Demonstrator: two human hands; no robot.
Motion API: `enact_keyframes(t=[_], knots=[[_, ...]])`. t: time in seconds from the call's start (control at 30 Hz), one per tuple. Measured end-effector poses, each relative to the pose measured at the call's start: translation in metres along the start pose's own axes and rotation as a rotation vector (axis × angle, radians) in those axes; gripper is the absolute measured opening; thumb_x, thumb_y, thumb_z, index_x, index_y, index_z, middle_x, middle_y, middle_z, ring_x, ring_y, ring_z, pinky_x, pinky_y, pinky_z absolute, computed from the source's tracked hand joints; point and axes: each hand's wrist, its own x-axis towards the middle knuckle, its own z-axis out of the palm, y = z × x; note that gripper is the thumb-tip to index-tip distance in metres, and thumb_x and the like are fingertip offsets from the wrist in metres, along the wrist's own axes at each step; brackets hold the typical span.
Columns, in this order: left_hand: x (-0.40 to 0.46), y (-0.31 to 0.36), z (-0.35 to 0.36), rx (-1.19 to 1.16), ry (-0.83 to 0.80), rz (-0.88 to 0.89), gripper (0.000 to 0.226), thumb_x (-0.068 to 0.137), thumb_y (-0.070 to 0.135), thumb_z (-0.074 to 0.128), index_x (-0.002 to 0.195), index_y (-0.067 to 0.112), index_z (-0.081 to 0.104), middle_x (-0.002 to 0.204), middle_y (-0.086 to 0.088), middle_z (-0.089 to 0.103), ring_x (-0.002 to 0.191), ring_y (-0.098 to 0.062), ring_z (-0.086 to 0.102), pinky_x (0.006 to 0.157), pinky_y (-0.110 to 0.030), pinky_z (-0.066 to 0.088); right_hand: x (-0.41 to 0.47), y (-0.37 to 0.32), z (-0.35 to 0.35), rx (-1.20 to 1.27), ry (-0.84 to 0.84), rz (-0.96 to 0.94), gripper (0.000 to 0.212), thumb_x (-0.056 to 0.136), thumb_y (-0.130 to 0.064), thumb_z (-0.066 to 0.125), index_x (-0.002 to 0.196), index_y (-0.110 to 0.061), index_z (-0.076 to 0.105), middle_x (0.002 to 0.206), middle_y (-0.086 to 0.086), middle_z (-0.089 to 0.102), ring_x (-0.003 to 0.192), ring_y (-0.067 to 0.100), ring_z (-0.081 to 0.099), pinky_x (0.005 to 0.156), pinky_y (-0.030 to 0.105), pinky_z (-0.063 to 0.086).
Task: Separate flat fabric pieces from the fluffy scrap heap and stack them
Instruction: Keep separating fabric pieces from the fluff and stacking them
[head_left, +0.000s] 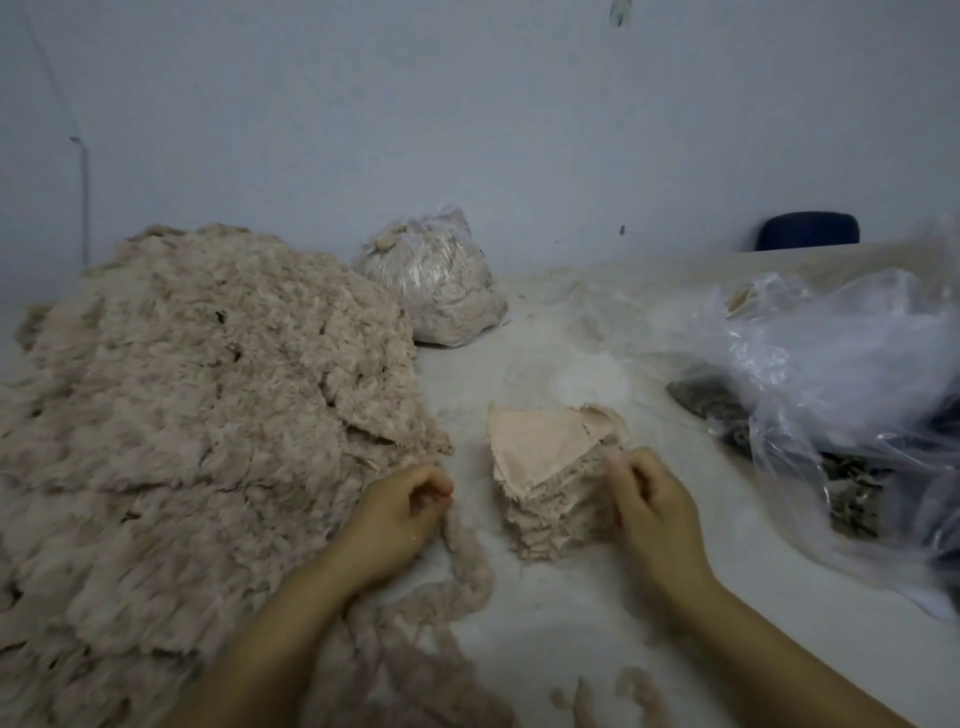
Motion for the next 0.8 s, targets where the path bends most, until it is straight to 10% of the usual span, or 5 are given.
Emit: enact_keyframes(t=[0.23, 0.37, 0.47, 0.63, 0.8], knots=[[-0.023, 0.001, -0.014, 0.306, -0.413, 0.153, 0.055, 0.069, 0.063, 0.068, 0.109, 0.026, 0.066, 0.097, 0.014, 0.053, 0.093, 0.001, 0.049, 0.084, -0.014, 0.04, -0.027, -0.024, 0.04, -0.365, -0.792, -0.017, 0.036, 0.079, -0.051, 0.07, 0.107, -0.028, 0.065, 0.085, -0.01, 0.061, 0.076, 0.002, 0.056, 0.07, 0.018, 0.046], [-0.034, 0.0, -0.004, 0.107, -0.442, 0.113, 0.006, 0.085, 0.028, 0.069, 0.082, 0.022, 0.069, 0.082, 0.015, 0.054, 0.079, 0.001, 0.052, 0.075, -0.014, 0.041, -0.04, -0.014, 0.055, -0.44, -0.698, -0.193, 0.02, 0.087, -0.038, 0.065, 0.098, -0.022, 0.067, 0.087, 0.001, 0.063, 0.083, 0.016, 0.058, 0.075, 0.03, 0.045], [-0.041, 0.002, 0.002, -0.185, -0.365, 0.032, 0.034, 0.094, 0.018, 0.057, 0.066, 0.037, 0.06, 0.067, 0.017, 0.056, 0.065, 0.005, 0.049, 0.063, -0.012, 0.038, -0.044, -0.008, 0.052, -0.212, -0.555, -0.101, 0.012, 0.091, -0.022, 0.062, 0.079, -0.021, 0.06, 0.068, -0.006, 0.061, 0.064, 0.003, 0.055, 0.062, 0.019, 0.043], [-0.042, 0.002, 0.001, -0.418, -0.149, -0.154, 0.022, 0.096, 0.018, 0.049, 0.115, 0.025, 0.059, 0.107, 0.004, 0.065, 0.09, 0.0, 0.062, 0.078, -0.015, 0.049, -0.05, -0.01, 0.046, 0.366, -0.566, 0.169, 0.015, 0.09, 0.001, 0.06, 0.078, -0.009, 0.056, 0.061, 0.004, 0.066, 0.06, 0.016, 0.065, 0.059, 0.024, 0.053], [-0.046, 0.005, 0.01, -0.858, -0.171, -0.255, 0.054, 0.08, 0.026, 0.066, 0.129, 0.032, 0.044, 0.116, -0.002, 0.068, 0.106, -0.018, 0.065, 0.089, -0.035, 0.054, -0.048, -0.011, 0.045, 0.239, -0.673, 0.021, 0.024, 0.076, 0.006, 0.069, 0.074, -0.016, 0.06, 0.072, -0.009, 0.063, 0.069, 0.006, 0.059, 0.066, 0.02, 0.048]])
